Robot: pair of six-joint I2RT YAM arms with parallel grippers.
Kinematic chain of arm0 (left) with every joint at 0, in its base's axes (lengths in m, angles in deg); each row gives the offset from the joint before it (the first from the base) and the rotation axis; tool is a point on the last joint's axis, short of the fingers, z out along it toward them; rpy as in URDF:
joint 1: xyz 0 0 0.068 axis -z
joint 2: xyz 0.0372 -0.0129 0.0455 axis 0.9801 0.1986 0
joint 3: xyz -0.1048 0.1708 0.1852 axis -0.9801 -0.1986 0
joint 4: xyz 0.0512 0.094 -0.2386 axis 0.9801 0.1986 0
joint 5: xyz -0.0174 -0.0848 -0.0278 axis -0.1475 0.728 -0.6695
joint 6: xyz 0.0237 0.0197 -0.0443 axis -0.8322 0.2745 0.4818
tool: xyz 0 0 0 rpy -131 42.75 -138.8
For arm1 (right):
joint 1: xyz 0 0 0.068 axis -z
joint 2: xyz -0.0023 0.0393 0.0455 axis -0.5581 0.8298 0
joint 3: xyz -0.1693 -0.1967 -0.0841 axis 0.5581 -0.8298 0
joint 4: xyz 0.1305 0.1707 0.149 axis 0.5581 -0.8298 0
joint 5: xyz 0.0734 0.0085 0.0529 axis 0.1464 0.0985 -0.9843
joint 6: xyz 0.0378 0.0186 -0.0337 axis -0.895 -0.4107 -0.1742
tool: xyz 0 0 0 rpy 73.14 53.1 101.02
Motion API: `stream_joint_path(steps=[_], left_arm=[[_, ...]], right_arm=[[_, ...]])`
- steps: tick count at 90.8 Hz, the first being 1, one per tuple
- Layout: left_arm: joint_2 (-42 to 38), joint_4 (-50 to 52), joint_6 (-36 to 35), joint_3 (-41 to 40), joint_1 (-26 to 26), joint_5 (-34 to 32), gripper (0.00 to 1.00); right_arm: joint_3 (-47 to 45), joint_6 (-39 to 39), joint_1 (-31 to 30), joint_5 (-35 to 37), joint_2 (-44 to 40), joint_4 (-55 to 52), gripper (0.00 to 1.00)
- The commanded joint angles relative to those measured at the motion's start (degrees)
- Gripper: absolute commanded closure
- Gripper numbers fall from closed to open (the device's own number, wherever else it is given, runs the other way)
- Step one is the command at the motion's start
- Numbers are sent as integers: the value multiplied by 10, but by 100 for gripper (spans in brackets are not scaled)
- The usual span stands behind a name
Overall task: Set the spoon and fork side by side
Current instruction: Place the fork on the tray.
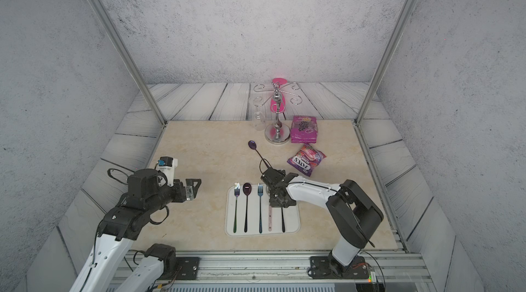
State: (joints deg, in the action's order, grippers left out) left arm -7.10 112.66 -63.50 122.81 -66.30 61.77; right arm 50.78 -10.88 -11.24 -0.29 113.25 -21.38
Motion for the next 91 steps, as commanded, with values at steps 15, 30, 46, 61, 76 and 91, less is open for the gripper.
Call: stream_joint_path(steps=[15, 30, 46, 61, 76, 91], left_arm=[[-1, -2, 1, -4, 3, 2, 1], [-1, -2, 1, -4, 3, 2, 0], [-1, -2, 2, -4, 2, 1, 0], [-3, -1, 2, -4, 3, 1, 0], [-4, 1, 1, -4, 3, 0, 1], [-4, 0, 1, -4, 2, 0, 1]], right_arm=[[11, 0, 3, 11, 12, -17, 99], [12, 1, 3, 9, 16, -17, 97], [15, 2, 5, 7, 21, -17, 96], [13, 2, 6, 7, 19, -18, 92], [13, 3, 6, 9, 15, -23, 77], [14, 8, 5, 14, -2, -36, 74]])
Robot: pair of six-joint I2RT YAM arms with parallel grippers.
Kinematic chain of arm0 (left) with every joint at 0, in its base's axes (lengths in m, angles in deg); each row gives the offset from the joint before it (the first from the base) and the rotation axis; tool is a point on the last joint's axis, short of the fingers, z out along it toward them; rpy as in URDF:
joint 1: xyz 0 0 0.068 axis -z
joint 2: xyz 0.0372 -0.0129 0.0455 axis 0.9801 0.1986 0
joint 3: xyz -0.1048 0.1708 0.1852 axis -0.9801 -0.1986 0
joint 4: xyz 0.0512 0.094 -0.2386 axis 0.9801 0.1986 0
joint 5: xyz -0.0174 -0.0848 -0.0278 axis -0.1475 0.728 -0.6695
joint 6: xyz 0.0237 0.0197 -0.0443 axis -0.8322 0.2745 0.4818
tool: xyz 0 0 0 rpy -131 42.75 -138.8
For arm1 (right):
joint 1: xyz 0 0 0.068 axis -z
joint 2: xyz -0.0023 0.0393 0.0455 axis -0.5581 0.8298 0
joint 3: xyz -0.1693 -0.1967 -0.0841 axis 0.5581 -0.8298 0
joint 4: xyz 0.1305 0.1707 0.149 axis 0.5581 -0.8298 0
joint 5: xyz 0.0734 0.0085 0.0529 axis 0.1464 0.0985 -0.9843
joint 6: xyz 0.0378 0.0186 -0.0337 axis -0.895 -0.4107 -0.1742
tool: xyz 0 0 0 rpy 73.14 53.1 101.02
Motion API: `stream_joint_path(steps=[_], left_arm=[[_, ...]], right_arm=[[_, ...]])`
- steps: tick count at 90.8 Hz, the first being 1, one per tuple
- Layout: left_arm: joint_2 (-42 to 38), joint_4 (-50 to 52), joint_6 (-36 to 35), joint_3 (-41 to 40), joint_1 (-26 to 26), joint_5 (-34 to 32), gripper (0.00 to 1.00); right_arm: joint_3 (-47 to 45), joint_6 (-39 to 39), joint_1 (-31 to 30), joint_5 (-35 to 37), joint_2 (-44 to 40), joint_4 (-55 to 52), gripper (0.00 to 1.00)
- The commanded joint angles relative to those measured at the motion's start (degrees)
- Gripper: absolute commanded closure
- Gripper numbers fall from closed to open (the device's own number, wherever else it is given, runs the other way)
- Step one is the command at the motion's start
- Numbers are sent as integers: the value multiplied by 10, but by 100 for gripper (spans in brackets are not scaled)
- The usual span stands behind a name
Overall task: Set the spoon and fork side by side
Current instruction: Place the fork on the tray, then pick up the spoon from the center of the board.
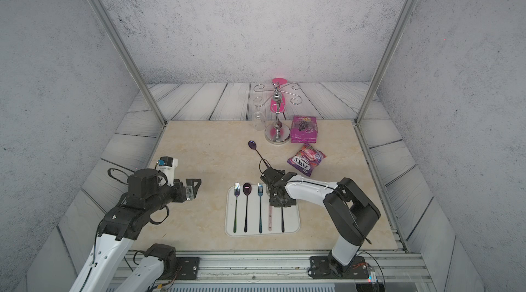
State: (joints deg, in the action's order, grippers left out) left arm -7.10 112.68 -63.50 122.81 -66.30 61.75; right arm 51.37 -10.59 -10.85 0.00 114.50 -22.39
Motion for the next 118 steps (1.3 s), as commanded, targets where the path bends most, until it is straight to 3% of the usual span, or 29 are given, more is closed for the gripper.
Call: stream_joint_path(steps=[1, 16, 32, 47, 67, 102, 118], left_arm=[[-4, -1, 1, -4, 3, 0, 1], [-3, -1, 2, -4, 3, 0, 1], [-2, 0, 1, -4, 3, -2, 0], [-2, 1, 1, -4, 2, -9, 0], [-2, 4, -1, -4, 3, -15, 0], [3, 2, 1, -5, 2, -16, 0], [5, 0, 1, -5, 2, -16, 1]], right_arm=[[10, 6, 1, 12, -16, -27, 74], [27, 47, 1, 18, -63, -55, 65], [119, 198, 3, -22, -60, -104, 56], [216, 344, 13, -28, 9, -123, 47], [368, 445, 76, -105, 136, -100, 46], [651, 509, 136, -190, 382, -162, 48], [750, 517, 145, -191, 457, -196, 50]])
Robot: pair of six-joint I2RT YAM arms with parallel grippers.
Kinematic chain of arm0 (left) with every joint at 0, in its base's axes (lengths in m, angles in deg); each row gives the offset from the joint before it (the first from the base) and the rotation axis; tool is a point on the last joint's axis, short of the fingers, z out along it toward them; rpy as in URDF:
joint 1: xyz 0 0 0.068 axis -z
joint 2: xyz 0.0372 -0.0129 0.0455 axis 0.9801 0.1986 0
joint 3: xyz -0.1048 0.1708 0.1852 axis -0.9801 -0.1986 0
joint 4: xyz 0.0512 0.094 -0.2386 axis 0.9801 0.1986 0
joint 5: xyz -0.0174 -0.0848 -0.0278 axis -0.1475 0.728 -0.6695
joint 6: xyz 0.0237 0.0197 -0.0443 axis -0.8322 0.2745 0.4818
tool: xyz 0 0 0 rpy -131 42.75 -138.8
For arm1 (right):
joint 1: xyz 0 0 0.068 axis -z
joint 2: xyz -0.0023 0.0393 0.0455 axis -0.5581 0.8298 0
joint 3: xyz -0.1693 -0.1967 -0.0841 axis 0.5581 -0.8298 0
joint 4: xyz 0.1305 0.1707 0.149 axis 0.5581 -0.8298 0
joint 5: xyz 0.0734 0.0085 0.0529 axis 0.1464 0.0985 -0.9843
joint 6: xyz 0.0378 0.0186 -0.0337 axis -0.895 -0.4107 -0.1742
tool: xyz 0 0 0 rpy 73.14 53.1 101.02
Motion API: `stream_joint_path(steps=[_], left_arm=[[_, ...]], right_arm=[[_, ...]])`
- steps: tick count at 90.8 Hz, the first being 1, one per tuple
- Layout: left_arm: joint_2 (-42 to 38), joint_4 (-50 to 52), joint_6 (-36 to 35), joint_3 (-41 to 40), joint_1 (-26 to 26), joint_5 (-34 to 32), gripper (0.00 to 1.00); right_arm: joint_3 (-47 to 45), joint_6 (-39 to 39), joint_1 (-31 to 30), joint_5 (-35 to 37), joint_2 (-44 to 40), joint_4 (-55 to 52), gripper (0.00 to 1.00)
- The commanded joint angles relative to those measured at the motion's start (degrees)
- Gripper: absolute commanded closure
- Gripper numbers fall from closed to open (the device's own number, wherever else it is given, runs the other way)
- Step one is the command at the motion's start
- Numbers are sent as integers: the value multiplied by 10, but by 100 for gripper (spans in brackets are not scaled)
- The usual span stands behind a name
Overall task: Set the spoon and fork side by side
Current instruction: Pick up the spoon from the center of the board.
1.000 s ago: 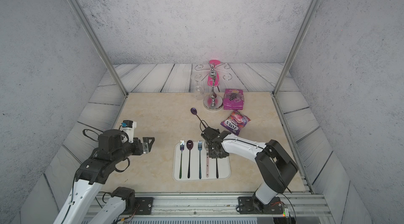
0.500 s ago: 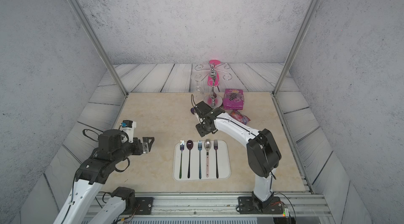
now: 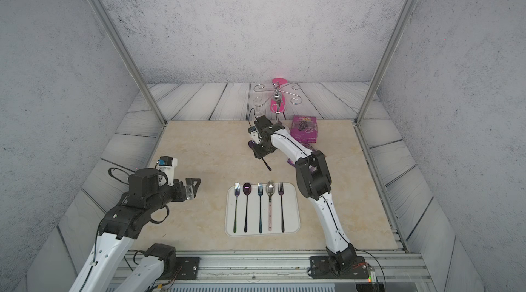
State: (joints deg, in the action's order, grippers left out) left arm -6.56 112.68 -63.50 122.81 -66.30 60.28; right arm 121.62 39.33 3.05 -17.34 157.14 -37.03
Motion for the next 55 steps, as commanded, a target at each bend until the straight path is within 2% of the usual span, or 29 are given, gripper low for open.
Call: stream_joint_path(steps=[1, 38, 55], left_arm=[[0, 0, 2, -5, 2, -2, 0], [-6, 5, 0, -4, 2, -4, 0], [-12, 12, -4, -3, 2, -8, 0]], right_arm=[[52, 19, 6, -18, 35, -51, 49], [108, 20, 11, -17, 101, -53, 53], [147, 26, 11, -8, 134, -65, 59]])
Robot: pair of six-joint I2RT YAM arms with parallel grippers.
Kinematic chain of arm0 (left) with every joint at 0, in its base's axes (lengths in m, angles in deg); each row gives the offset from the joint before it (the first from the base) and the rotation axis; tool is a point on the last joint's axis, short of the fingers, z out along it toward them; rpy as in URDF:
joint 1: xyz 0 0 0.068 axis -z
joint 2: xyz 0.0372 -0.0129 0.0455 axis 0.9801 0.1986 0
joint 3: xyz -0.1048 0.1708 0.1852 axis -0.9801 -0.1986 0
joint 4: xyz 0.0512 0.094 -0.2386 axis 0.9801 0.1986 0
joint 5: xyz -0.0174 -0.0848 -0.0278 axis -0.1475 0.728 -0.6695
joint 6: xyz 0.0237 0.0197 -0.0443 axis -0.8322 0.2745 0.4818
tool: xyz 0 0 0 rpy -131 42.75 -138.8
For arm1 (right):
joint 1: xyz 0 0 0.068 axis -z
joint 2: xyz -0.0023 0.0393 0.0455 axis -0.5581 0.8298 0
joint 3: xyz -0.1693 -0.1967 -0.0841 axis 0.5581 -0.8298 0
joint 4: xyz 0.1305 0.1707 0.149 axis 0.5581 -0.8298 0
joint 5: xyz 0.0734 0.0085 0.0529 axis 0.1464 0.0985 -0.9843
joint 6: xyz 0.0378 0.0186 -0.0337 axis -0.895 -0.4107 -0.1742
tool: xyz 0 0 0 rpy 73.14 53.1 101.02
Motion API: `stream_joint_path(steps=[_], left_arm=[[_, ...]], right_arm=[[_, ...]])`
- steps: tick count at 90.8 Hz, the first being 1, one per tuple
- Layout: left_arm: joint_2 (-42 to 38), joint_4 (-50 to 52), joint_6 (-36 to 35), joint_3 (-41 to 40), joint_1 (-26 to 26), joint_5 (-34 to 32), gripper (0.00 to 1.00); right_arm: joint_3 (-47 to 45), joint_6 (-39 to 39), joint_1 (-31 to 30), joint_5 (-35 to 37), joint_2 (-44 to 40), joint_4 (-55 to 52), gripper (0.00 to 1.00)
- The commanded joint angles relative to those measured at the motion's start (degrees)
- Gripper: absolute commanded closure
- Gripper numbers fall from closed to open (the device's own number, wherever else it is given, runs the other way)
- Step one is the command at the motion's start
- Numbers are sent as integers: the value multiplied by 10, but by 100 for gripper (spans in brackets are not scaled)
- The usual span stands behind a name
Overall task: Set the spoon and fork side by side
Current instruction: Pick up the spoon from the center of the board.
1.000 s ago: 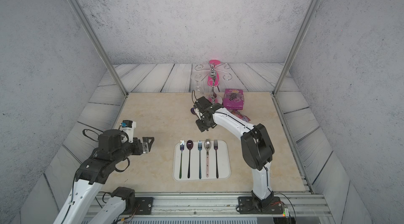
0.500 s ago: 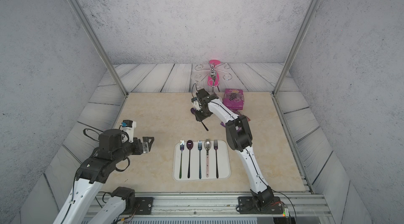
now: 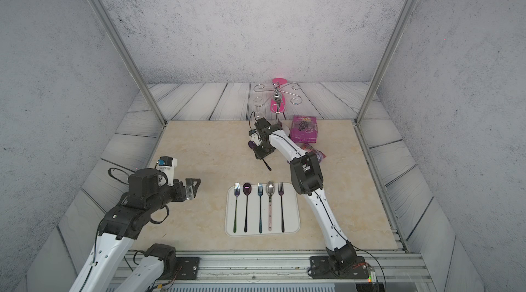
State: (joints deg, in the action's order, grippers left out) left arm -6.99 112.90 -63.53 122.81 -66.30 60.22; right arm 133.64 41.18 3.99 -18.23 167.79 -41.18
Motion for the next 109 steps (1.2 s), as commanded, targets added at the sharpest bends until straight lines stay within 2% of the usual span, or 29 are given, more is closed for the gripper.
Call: stream_joint_path(steps=[1, 15, 20, 22, 26, 37, 49, 71, 91, 100, 109], left_arm=[[-7, 10, -4, -3, 2, -7, 0], [-7, 12, -9, 0, 2, -12, 0], [-7, 12, -10, 0, 2, -14, 0], [-7, 13, -10, 0, 2, -14, 0], [-8, 14, -11, 1, 2, -15, 0], [-9, 16, -14, 2, 2, -19, 0], [-12, 18, -16, 2, 2, -21, 0], [-13, 17, -15, 3, 2, -22, 0], [-16, 14, -11, 2, 3, -26, 0], [-17, 12, -11, 2, 2, -25, 0], [-18, 12, -12, 3, 2, -25, 1]], right_arm=[[30, 8, 2, 1, 30, -25, 60], [57, 13, 1, 5, 46, -39, 71], [57, 15, 1, 10, 47, -36, 79], [57, 15, 1, 12, 45, -35, 85], [54, 16, 1, 9, 43, -31, 89], [36, 16, -1, 7, 32, -10, 91], [36, 13, -5, 16, 23, 1, 100], [2, 19, -23, 74, -55, 45, 100], [-53, 17, -45, 81, -157, 55, 100], [-85, 0, -56, 83, -202, 37, 100], [-155, -46, -69, 91, -274, 34, 100]])
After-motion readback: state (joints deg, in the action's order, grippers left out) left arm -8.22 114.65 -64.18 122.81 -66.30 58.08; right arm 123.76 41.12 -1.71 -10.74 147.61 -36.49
